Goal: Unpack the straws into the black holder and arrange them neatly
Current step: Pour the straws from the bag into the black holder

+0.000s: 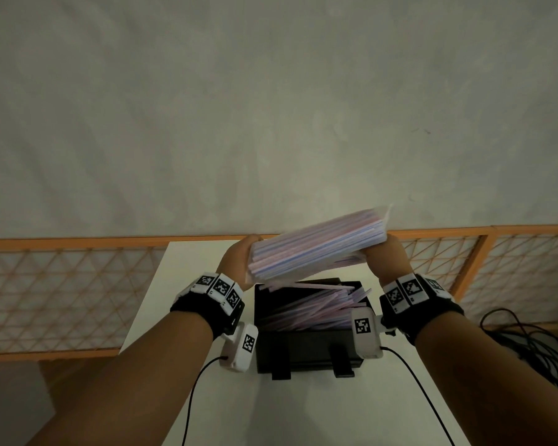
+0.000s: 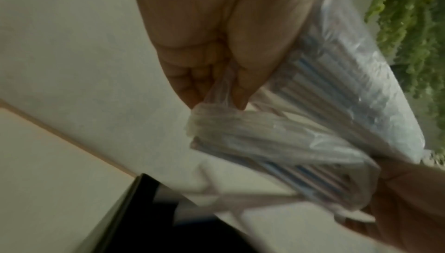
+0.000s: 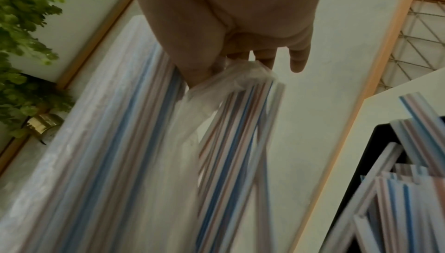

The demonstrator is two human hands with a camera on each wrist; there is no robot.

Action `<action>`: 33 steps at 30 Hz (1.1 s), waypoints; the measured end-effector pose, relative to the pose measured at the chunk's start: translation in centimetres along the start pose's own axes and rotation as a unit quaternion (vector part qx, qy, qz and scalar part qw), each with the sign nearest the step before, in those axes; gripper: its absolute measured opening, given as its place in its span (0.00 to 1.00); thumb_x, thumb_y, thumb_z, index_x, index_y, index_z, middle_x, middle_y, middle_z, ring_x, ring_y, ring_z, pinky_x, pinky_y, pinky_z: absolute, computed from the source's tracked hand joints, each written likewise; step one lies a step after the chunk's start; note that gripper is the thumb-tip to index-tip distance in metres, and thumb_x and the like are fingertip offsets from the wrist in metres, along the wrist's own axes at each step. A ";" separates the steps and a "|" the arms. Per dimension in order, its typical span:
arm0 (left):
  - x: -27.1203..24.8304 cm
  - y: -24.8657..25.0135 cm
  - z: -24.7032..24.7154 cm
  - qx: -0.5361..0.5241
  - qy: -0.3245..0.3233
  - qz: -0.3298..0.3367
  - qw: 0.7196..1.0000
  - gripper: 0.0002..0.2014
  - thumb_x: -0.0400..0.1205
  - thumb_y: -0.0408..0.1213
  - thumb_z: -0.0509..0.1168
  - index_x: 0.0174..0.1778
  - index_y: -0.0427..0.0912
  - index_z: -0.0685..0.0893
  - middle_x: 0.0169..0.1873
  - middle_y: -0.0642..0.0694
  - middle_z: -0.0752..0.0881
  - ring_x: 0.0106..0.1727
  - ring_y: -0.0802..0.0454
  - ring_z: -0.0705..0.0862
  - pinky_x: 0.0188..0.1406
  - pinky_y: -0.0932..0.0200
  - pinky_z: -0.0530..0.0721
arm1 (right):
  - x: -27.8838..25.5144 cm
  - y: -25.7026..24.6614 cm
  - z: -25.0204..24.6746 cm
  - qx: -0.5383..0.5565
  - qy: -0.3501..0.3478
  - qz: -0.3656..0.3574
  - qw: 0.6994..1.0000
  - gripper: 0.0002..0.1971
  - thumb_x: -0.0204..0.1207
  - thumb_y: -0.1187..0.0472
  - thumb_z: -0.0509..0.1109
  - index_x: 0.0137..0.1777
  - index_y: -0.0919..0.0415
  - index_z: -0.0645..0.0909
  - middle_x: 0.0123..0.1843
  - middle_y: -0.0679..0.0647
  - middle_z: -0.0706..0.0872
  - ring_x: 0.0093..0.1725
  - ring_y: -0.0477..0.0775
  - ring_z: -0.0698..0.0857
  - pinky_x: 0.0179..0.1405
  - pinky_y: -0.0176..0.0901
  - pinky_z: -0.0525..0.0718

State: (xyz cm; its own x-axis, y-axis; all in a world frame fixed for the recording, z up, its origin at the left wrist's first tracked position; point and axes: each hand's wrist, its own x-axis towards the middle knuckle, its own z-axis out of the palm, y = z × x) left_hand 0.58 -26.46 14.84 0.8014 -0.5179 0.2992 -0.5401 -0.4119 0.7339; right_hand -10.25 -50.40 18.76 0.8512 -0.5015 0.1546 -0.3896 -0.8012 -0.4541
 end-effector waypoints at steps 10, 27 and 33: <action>0.4 1.3 -0.3 0.045 -0.026 -0.033 0.998 0.09 0.79 0.28 0.65 0.55 0.37 0.81 0.53 0.39 0.86 0.53 0.44 0.83 0.51 0.59 0.75 | 1.6 1.7 1.5 0.159 -0.010 0.106 0.982 0.17 0.84 0.70 0.52 0.71 0.72 0.70 0.72 0.67 0.75 0.71 0.66 0.73 0.71 0.54 0.70; 0.8 0.7 0.2 0.107 -0.019 -0.085 0.990 0.09 0.78 0.27 0.60 0.42 0.41 0.85 0.41 0.44 0.85 0.45 0.44 0.83 0.41 0.59 0.75 | 1.3 1.0 1.1 0.221 -0.005 0.128 0.967 0.17 0.84 0.68 0.52 0.69 0.67 0.73 0.71 0.64 0.78 0.68 0.64 0.77 0.64 0.50 0.74; 0.8 1.4 0.0 0.098 -0.022 -0.100 0.990 0.09 0.79 0.27 0.59 0.47 0.37 0.85 0.42 0.47 0.82 0.44 0.50 0.78 0.42 0.61 0.71 | 1.6 1.5 1.4 0.083 -0.025 0.027 0.996 0.17 0.84 0.68 0.53 0.70 0.69 0.73 0.71 0.66 0.78 0.68 0.64 0.77 0.65 0.51 0.74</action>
State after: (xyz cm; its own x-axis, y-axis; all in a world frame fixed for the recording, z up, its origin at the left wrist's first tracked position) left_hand 0.47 -27.43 16.12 0.8875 -0.4421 0.1301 -0.4154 -0.6452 0.6413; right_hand -8.99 -51.92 17.15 0.8484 -0.5227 0.0835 -0.3761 -0.7063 -0.5998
